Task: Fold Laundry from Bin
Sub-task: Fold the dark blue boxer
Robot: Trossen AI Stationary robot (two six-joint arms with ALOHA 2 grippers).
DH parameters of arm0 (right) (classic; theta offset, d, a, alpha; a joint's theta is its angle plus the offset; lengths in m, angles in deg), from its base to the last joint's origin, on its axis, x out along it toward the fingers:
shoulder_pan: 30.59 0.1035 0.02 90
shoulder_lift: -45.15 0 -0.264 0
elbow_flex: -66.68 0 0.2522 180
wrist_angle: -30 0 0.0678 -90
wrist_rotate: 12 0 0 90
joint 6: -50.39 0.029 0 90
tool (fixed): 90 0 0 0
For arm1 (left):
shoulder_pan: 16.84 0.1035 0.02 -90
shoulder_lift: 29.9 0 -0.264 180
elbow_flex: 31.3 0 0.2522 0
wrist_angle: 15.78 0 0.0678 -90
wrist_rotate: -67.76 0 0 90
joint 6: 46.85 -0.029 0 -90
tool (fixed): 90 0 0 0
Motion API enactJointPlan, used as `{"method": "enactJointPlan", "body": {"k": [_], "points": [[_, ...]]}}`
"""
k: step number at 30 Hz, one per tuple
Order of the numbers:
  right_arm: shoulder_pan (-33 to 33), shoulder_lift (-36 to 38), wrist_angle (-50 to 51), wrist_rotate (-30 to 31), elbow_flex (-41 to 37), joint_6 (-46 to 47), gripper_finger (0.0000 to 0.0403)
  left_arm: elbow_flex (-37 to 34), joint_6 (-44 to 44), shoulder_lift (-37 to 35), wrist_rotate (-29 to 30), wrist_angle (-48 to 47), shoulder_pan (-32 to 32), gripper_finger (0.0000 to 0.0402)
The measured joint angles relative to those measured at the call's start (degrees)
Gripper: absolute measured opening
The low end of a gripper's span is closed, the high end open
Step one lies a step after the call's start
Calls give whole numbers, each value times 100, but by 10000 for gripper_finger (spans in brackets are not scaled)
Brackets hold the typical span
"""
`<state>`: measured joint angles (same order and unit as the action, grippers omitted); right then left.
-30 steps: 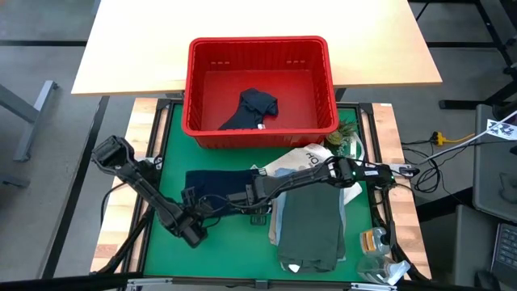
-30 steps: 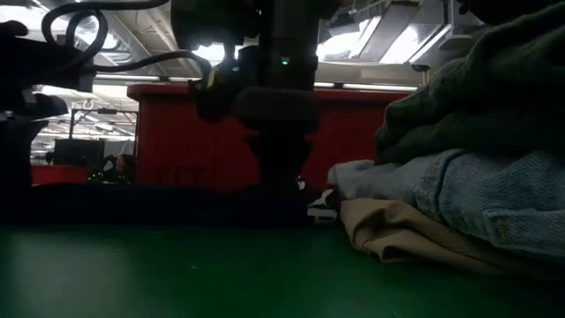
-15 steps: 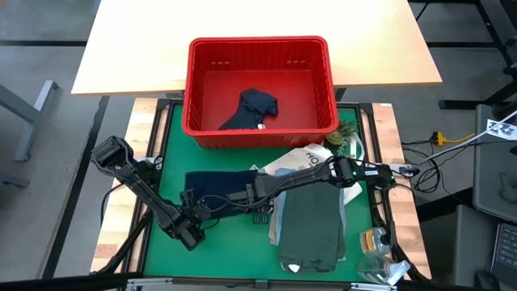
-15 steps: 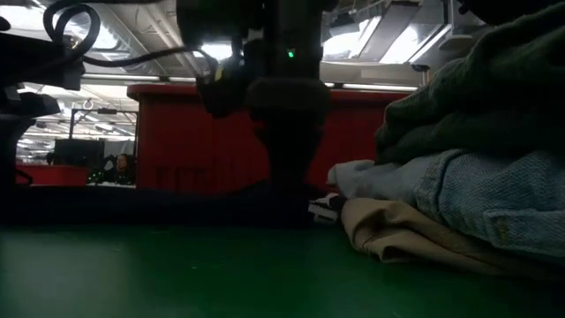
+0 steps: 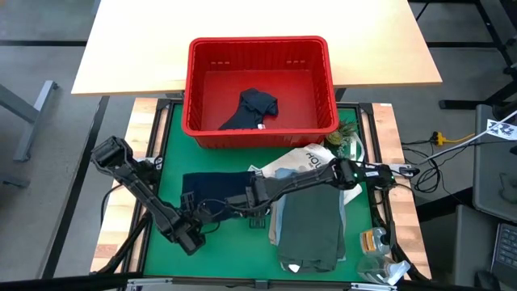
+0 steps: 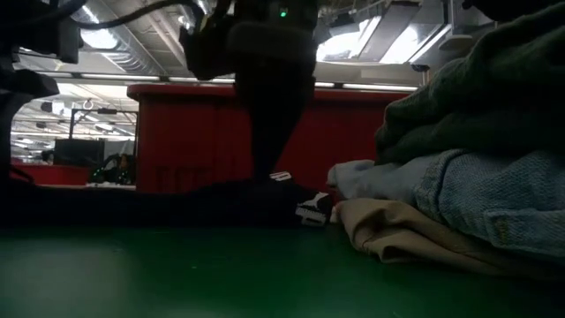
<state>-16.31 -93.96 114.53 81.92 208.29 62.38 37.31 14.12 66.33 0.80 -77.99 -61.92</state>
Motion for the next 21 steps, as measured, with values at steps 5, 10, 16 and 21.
{"method": "enactJointPlan", "body": {"k": [5,10,16,21], "points": [[205,0,-77,70,-2,1,165,2,0,0,26,-2,-41,2],[243,-17,-112,368,-2,4,165,2,0,0,39,-2,-37,2],[232,-157,-208,299,-131,20,165,2,0,0,-21,4,-64,2],[284,-164,-207,143,-493,92,165,2,-11,0,-28,24,-106,2]]}}
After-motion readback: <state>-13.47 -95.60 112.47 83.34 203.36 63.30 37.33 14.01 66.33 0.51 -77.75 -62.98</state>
